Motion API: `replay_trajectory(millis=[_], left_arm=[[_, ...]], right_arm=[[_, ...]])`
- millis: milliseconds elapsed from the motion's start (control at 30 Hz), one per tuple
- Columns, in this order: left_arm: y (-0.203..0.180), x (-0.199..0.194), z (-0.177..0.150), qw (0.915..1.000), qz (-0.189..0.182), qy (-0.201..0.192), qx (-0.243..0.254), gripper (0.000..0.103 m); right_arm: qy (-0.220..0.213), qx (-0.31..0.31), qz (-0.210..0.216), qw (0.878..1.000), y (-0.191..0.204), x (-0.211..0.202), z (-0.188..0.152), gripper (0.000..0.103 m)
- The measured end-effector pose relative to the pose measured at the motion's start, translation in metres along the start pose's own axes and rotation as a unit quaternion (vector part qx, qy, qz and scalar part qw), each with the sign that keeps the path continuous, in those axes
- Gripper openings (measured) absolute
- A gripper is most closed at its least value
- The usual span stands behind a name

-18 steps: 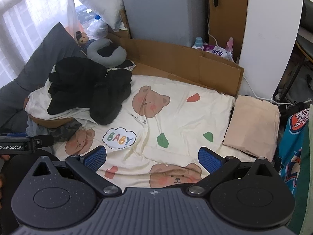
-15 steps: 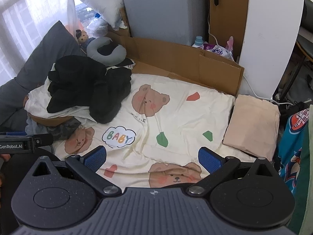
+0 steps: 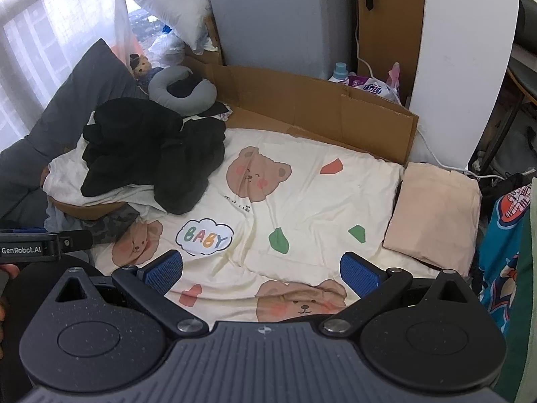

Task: Fold clothes

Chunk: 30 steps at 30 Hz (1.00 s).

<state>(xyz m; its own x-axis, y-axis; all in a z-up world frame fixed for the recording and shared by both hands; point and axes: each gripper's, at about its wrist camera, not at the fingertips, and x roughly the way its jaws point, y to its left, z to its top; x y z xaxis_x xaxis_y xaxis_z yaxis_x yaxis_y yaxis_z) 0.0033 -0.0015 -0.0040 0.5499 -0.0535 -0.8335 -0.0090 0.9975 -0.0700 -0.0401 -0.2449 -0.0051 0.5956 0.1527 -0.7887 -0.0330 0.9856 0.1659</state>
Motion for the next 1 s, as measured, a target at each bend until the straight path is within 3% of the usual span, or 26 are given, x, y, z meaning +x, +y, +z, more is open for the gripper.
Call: replay_trajectory(millis=[1000], left_arm=[[0.004,0.000,0.001,0.9997,0.003,-0.012,-0.019,0.102]], right_arm=[[0.000,0.001,-0.004,1.000,0.001,0.003,0.001,0.103]])
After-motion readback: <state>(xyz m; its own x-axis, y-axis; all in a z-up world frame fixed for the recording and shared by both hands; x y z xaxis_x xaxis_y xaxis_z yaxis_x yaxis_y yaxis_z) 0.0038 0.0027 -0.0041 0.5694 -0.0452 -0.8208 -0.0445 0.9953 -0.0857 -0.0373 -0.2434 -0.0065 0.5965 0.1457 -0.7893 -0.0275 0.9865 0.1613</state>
